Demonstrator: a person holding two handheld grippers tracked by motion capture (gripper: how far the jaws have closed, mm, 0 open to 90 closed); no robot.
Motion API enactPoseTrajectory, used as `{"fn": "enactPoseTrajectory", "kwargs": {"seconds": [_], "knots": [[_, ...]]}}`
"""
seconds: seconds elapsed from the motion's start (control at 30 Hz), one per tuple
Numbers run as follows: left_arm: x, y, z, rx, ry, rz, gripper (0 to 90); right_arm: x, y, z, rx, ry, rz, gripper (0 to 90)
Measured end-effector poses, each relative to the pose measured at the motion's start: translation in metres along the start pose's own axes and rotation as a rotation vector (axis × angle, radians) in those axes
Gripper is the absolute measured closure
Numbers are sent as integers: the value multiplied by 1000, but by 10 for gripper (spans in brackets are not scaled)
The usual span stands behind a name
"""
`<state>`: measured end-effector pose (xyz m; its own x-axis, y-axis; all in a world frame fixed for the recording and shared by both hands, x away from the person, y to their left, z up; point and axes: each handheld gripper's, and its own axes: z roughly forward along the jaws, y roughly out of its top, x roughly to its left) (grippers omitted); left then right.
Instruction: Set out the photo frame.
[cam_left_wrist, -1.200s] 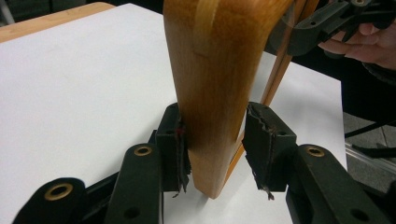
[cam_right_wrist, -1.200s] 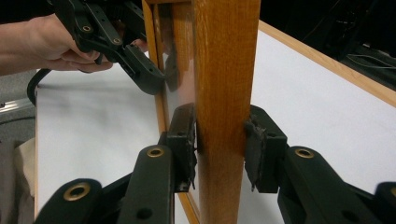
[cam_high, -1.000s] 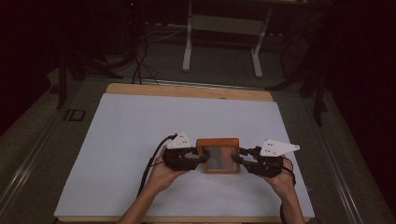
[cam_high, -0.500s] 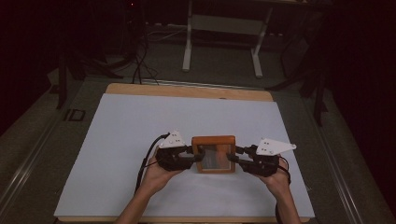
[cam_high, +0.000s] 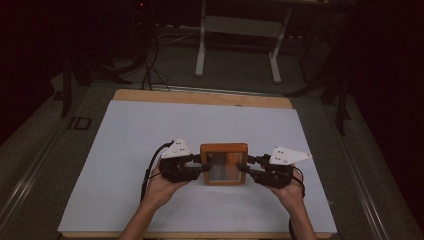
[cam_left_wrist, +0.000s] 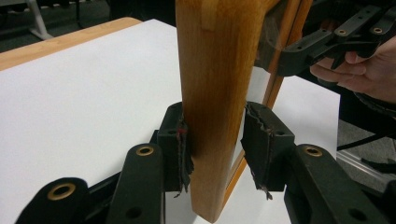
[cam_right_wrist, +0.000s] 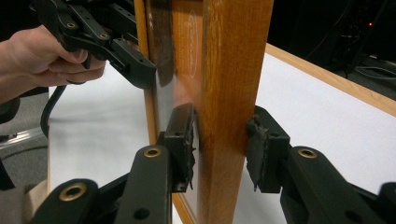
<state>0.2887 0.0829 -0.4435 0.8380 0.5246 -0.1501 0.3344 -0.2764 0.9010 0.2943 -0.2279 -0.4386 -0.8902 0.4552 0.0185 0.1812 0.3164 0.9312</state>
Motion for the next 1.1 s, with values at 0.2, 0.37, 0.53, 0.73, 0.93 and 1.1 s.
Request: {"fn": "enactPoseTrajectory", "kwargs": {"seconds": [0.2,0.37,0.53,0.73,0.93,1.1], "knots": [[2,0,-3,1,6,-2,620,1,-1,4,-3,-1,22,637],[4,-1,-4,6,12,-6,619,1,-1,9,5,-3,31,634],[7,-3,-5,11,16,-14,619,0,-2,13,10,-4,44,631],[11,-6,-3,20,18,-30,619,-1,-5,18,16,-6,71,627],[15,-9,-3,22,22,-45,618,-3,-8,23,16,0,96,626],[20,-13,0,32,29,-59,614,-5,-13,31,29,-2,124,623]]}}
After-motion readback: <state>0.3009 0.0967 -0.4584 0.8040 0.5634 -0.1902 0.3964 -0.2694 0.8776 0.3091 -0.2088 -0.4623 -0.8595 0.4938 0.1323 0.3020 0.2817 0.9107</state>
